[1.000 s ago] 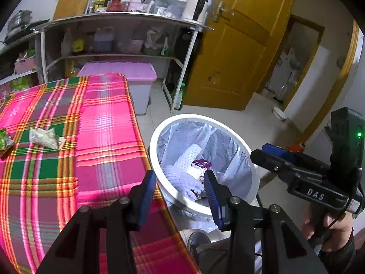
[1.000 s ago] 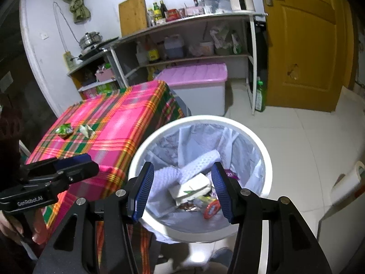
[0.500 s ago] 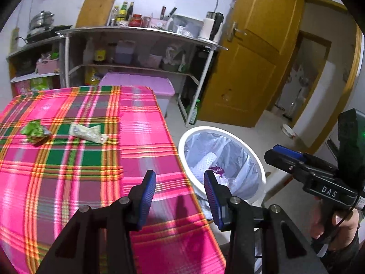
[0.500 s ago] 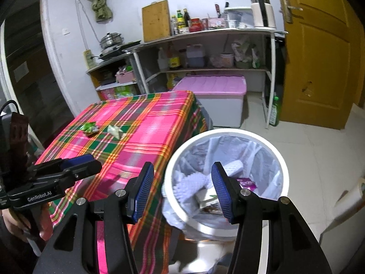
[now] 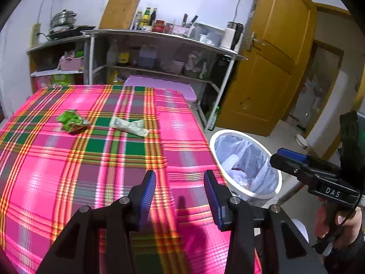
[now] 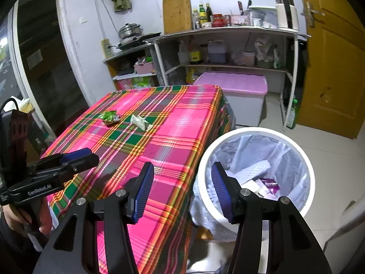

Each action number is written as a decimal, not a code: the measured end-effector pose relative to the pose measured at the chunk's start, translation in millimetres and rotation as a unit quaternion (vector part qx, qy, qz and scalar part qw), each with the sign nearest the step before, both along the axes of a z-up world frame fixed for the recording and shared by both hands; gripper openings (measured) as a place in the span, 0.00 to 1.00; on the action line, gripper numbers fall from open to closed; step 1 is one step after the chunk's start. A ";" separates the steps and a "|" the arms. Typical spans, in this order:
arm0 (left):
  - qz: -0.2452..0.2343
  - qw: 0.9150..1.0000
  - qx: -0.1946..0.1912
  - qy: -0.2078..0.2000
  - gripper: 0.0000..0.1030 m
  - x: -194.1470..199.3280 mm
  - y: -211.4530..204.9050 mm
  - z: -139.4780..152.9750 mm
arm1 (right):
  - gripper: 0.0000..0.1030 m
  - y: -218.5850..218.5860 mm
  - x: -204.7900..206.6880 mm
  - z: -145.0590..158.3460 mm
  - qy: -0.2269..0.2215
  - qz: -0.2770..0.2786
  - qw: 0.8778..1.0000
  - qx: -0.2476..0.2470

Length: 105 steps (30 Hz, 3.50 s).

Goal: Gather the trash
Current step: 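Withdraw both open grippers from the bin back toward the table, then reach the right gripper to the beige snack wrapper and close on it, then grasp the green chip bag with the left gripper while the right holds the beige wrapper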

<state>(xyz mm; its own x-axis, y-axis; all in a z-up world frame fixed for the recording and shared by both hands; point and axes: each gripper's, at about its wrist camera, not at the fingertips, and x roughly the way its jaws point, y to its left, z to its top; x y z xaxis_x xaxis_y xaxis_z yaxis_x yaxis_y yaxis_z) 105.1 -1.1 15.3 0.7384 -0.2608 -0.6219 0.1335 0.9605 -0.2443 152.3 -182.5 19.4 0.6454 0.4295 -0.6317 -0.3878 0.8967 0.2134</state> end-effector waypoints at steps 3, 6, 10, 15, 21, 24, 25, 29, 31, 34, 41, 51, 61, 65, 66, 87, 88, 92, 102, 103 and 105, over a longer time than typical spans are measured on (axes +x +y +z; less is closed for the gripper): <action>0.012 1.000 -0.001 0.000 0.42 -0.5 10.7 -0.8 | 0.52 8.7 3.7 2.1 -0.004 0.013 1.000 -0.004; 0.023 1.000 0.000 -0.001 0.42 -1.6 21.2 -1.1 | 0.52 18.8 7.9 2.7 -0.005 0.024 1.000 -0.007; 0.041 0.999 0.001 -0.002 0.42 -0.7 36.2 -0.7 | 0.52 32.0 15.0 2.4 -0.007 0.042 0.999 -0.012; 0.062 0.998 0.002 -0.001 0.42 2.5 56.0 -0.3 | 0.52 50.5 23.8 2.1 -0.008 0.061 0.998 -0.019; 0.082 0.997 0.004 0.000 0.42 10.4 78.3 0.1 | 0.52 67.8 38.3 1.8 -0.007 0.080 0.997 -0.025; 0.090 0.996 0.006 0.000 0.42 14.2 86.9 -0.5 | 0.52 77.5 47.2 0.5 -0.005 0.089 0.996 -0.029; 0.093 0.996 0.007 0.001 0.42 16.9 90.8 -0.7 | 0.52 80.2 49.8 0.0 -0.004 0.092 0.995 -0.030; 0.103 0.995 0.009 0.006 0.42 27.6 103.7 -3.3 | 0.52 92.7 62.1 -3.7 0.000 0.103 0.994 -0.034; 0.108 0.994 0.007 0.010 0.42 33.3 110.2 -5.3 | 0.52 100.3 68.8 -6.6 0.004 0.111 0.993 -0.039; 0.114 0.993 0.003 0.012 0.42 39.5 118.5 -7.2 | 0.52 111.1 78.2 -11.6 0.008 0.119 0.992 -0.047; 0.117 0.993 0.000 0.016 0.42 49.8 133.2 -13.2 | 0.52 138.3 104.0 -21.8 0.014 0.139 0.988 -0.073; 0.118 0.993 -0.009 0.020 0.42 62.2 156.2 -21.4 | 0.52 179.3 143.2 -46.2 0.031 0.158 0.981 -0.110; 0.117 0.992 -0.016 0.030 0.42 80.6 171.0 -29.5 | 0.52 204.6 175.4 -72.8 0.058 0.163 0.976 -0.129; 0.120 0.992 -0.018 0.030 0.50 90.3 174.3 -29.2 | 0.33 206.1 174.6 -71.4 0.054 0.165 0.977 -0.122; 0.120 0.992 -0.019 0.031 0.51 93.2 175.3 -29.5 | 0.28 205.6 173.9 -71.2 0.054 0.164 0.978 -0.121; 0.154 0.984 -0.026 0.086 0.59 178.1 183.1 -56.8 | 0.27 169.8 155.4 -55.5 0.047 0.151 0.984 -0.077; 0.155 0.984 -0.023 0.090 0.59 181.5 182.5 -58.4 | 0.27 167.8 155.6 -55.7 0.048 0.150 0.985 -0.075; 0.157 0.983 -0.002 0.097 0.57 189.5 175.7 -64.5 | 0.27 157.6 156.2 -55.7 0.048 0.138 0.987 -0.069; 0.127 0.988 0.019 0.084 0.35 173.8 147.7 -58.3 | 0.27 129.5 143.9 -49.3 0.047 0.103 0.992 -0.050; 0.122 0.989 0.020 0.078 0.35 169.0 143.1 -55.0 | 0.27 127.5 140.6 -46.6 0.044 0.101 0.993 -0.050; 0.110 0.991 0.018 0.067 0.35 159.5 133.7 -47.7 | 0.27 122.7 134.5 -41.4 0.039 0.095 0.993 -0.049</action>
